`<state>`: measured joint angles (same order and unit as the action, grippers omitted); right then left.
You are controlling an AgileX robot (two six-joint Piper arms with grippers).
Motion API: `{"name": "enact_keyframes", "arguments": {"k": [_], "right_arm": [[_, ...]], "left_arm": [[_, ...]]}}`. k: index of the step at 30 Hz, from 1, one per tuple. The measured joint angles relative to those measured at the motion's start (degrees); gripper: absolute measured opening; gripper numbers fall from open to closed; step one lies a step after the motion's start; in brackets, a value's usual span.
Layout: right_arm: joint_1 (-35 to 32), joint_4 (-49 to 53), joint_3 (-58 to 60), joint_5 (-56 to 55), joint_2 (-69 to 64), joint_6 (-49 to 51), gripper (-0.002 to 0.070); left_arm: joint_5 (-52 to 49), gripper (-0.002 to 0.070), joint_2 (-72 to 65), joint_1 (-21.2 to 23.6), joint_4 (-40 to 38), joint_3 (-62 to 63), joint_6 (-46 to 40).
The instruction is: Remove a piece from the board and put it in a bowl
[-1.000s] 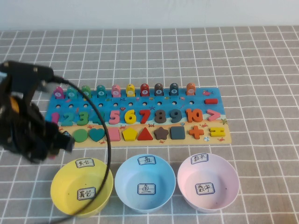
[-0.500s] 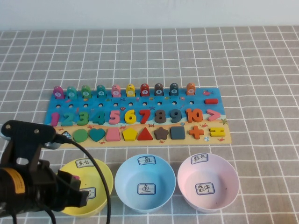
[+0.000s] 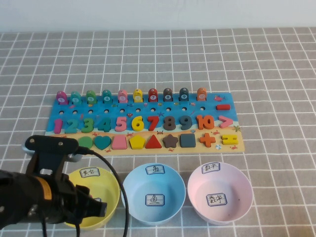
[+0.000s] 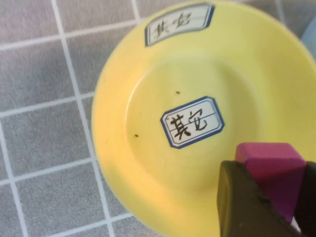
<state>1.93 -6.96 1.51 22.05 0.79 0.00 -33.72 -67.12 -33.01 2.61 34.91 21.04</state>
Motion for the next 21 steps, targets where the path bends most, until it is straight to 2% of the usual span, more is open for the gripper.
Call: {"name": "enact_keyframes", "arguments": {"k": [21], "right_arm": [[0.0, 0.0, 0.0, 0.0, 0.0, 0.0, -0.0018]], "left_arm": [[3.6, 0.0186, -11.0, 0.0, 0.5, 2.5, -2.5]]}}
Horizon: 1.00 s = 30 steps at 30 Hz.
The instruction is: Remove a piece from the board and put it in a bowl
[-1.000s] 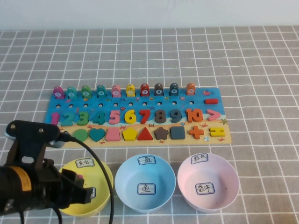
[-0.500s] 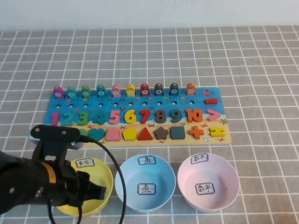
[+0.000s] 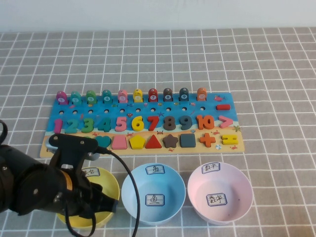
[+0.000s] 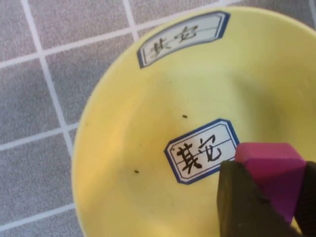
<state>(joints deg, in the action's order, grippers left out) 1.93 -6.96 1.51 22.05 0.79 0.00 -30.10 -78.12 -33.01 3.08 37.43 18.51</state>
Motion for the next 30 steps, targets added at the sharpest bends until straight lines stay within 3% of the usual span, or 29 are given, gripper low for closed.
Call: {"name": "enact_keyframes", "arguments": {"k": [4, 9, 17, 20, 26, 30], "right_arm": [[0.0, 0.0, 0.0, 0.0, 0.0, 0.0, -0.0018], [0.0, 0.0, 0.0, 0.0, 0.0, 0.0, -0.0018], [0.0, 0.0, 0.0, 0.0, 0.0, 0.0, -0.0018], [0.0, 0.0, 0.0, 0.0, 0.0, 0.0, -0.0018], [0.0, 0.0, 0.0, 0.0, 0.0, 0.0, -0.0018], [0.0, 0.0, 0.0, 0.0, 0.0, 0.0, -0.0018]], "left_arm": [[0.2, 0.0232, -0.7, 0.0, 0.1, 0.0, -0.1], [0.7, 0.0346, -0.8, 0.0, 0.1, 0.0, -0.1], [-1.2, 0.0366, -0.5, 0.0, 1.4, 1.6, -0.1], [-4.4, 0.0317, 1.1, 0.0, 1.8, 3.1, -0.4], [-5.6, 0.0069, 7.6, 0.0, 5.0, 3.5, -0.8], [-5.8, 0.0011, 14.7, 0.0, 5.4, 3.5, -0.9]]}}
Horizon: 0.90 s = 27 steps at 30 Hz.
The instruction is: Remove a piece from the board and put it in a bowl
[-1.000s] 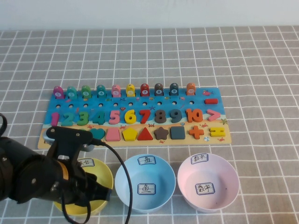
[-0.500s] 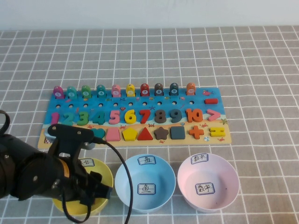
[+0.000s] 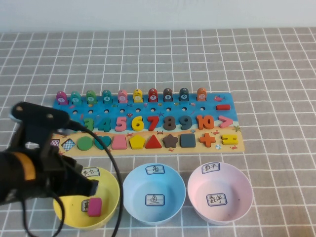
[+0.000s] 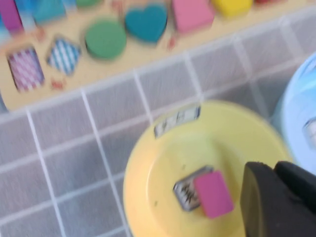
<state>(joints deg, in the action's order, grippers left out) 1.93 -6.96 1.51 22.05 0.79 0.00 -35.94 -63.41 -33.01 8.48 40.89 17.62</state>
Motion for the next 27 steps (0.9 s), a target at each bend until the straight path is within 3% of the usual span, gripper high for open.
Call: {"name": "enact_keyframes", "arguments": {"k": [13, 27], "right_arm": [[0.0, 0.0, 0.0, 0.0, 0.0, 0.0, -0.0018], [0.0, 0.0, 0.0, 0.0, 0.0, 0.0, -0.0018]], "left_arm": [[4.2, -0.0002, 29.8, 0.0, 1.4, -11.3, 1.2], [-1.6, -0.0003, 35.9, 0.0, 5.8, -12.1, 1.7]]}}
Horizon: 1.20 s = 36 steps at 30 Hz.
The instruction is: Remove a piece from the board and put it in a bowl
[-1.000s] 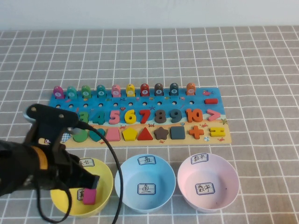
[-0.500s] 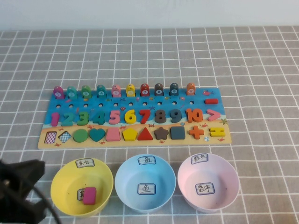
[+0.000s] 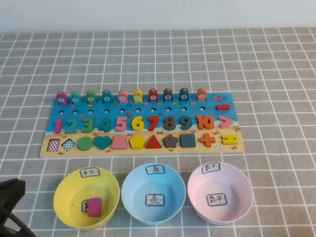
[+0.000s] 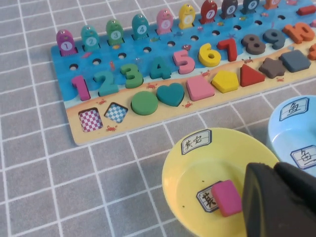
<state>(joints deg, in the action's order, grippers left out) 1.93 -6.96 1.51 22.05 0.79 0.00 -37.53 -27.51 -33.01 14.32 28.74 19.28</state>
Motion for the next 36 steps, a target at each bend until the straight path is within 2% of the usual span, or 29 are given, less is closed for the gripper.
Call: {"name": "enact_keyframes", "arguments": {"k": [3, 7, 12, 17, 21, 25, 36], "right_arm": [[0.0, 0.0, 0.0, 0.0, 0.0, 0.0, -0.0018], [0.0, 0.0, 0.0, 0.0, 0.0, 0.0, -0.0018], [0.0, 0.0, 0.0, 0.0, 0.0, 0.0, -0.0018], [0.0, 0.0, 0.0, 0.0, 0.0, 0.0, -0.0018], [0.0, 0.0, 0.0, 0.0, 0.0, 0.0, -0.0018], [0.0, 0.0, 0.0, 0.0, 0.0, 0.0, -0.0018], [0.0, 0.0, 0.0, 0.0, 0.0, 0.0, -0.0018]], "left_arm": [[2.0, -0.0003, 0.2, 0.0, 0.2, -1.8, 0.0], [13.1, -0.0003, 3.3, 1.7, -1.6, -7.8, -5.1], [32.3, -0.0003, 10.0, 9.7, -13.4, -16.8, -20.2], [43.5, -0.0003, 17.7, 18.2, -18.9, -23.2, -24.3], [43.4, -0.0003, 22.6, 21.9, -19.5, -26.4, -24.1], [41.0, -0.0003, 27.2, 23.2, -19.6, -29.7, -23.6], [20.2, -0.0003, 28.1, 23.2, -17.0, -30.2, -23.3]]}}
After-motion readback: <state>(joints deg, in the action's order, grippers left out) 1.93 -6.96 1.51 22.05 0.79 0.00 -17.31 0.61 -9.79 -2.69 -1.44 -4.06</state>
